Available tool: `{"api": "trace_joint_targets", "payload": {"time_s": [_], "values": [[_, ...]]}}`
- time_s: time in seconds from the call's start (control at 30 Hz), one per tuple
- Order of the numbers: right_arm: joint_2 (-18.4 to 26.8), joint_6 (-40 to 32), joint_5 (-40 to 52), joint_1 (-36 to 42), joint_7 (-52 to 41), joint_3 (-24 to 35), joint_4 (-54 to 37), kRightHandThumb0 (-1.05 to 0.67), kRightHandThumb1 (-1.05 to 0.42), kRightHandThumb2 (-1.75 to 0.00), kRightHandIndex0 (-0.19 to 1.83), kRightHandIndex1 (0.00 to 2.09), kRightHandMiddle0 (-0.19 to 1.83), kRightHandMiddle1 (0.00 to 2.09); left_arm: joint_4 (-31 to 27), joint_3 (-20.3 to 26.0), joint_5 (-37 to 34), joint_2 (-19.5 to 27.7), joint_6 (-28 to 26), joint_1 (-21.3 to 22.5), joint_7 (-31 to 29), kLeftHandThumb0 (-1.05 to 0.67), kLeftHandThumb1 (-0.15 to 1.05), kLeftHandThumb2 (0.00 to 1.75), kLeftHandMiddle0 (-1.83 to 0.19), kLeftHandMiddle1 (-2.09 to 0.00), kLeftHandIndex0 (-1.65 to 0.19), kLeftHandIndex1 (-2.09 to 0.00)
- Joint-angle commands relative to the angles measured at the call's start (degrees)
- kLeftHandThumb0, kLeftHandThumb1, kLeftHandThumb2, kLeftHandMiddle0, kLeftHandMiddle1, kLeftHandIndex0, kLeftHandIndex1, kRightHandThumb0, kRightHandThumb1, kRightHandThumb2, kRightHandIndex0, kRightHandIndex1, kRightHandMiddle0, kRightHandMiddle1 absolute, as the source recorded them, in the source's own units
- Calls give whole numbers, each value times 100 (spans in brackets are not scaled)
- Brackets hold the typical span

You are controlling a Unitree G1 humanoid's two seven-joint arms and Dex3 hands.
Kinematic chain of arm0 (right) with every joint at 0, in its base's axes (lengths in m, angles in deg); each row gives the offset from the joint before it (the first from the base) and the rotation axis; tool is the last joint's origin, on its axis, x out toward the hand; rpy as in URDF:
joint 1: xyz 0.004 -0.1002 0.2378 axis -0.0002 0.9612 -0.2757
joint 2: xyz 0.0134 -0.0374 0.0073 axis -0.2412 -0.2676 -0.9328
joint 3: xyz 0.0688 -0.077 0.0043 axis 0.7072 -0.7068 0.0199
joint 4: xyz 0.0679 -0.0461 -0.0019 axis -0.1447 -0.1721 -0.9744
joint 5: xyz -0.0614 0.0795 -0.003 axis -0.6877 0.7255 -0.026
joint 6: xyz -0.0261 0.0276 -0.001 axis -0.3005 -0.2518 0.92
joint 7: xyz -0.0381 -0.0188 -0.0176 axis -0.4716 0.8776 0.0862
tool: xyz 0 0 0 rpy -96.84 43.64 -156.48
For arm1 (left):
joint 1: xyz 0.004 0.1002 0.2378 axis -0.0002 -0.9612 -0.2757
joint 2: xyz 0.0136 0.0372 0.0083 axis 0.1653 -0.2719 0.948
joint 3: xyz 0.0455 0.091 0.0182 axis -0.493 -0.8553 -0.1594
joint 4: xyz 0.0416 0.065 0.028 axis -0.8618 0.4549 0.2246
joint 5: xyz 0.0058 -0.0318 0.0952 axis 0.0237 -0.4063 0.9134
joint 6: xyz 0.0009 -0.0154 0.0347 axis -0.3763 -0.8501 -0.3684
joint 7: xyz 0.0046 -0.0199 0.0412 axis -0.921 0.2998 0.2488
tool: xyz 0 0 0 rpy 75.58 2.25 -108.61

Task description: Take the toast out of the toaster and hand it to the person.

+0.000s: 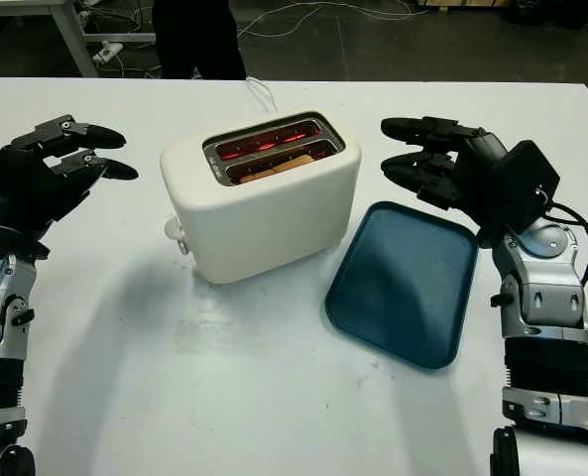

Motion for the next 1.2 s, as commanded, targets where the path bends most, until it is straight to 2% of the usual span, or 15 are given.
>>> {"api": "trace_joint_targets", "payload": {"time_s": [0.0, 0.27, 0.4, 0.67, 0.8, 0.93, 1.17], "values": [[4, -28, 43, -49, 5, 28, -53, -27, -87, 0, 49, 83, 77, 5, -26, -8, 19, 31, 17, 7, 27, -105, 90, 0, -79, -87, -73, -79], [12, 114, -6, -33, -18, 13, -28, -27, -87, 0, 51, 83, 79, 6, -44, -17, 30, 43, 0, -9, 22, -105, 89, 0, -79, -87, -73, -80], [13, -121, 52, -13, 29, 36, -155, -26, -87, 0, 49, 82, 77, 5, -22, -14, 19, 33, 27, -6, 14, -105, 90, 0, -78, -87, -73, -79], [11, 80, 9, -33, -21, 14, -16, -27, -86, 0, 52, 82, 79, 5, -45, -26, 44, 46, -13, -7, 35, -105, 89, 0, -80, -86, -74, -79], [0, -159, 29, -33, 61, 8, -145, -28, -86, 0, 50, 82, 78, 5, -34, -26, 65, 70, 15, -6, 29, -105, 91, 1, -79, -86, -73, -79], [-16, 20, 20, -33, 30, 12, -72, -28, -87, 0, 50, 81, 78, 5, 13, -8, 23, 60, 41, 13, 4, -105, 90, 0, -79, -86, -73, -79], [21, -150, -11, -14, 71, -22, -214, -27, -86, 0, 50, 81, 77, 4, -16, -14, 83, 55, 50, -15, 76, -105, 91, 0, -79, -88, -73, -80]]}}
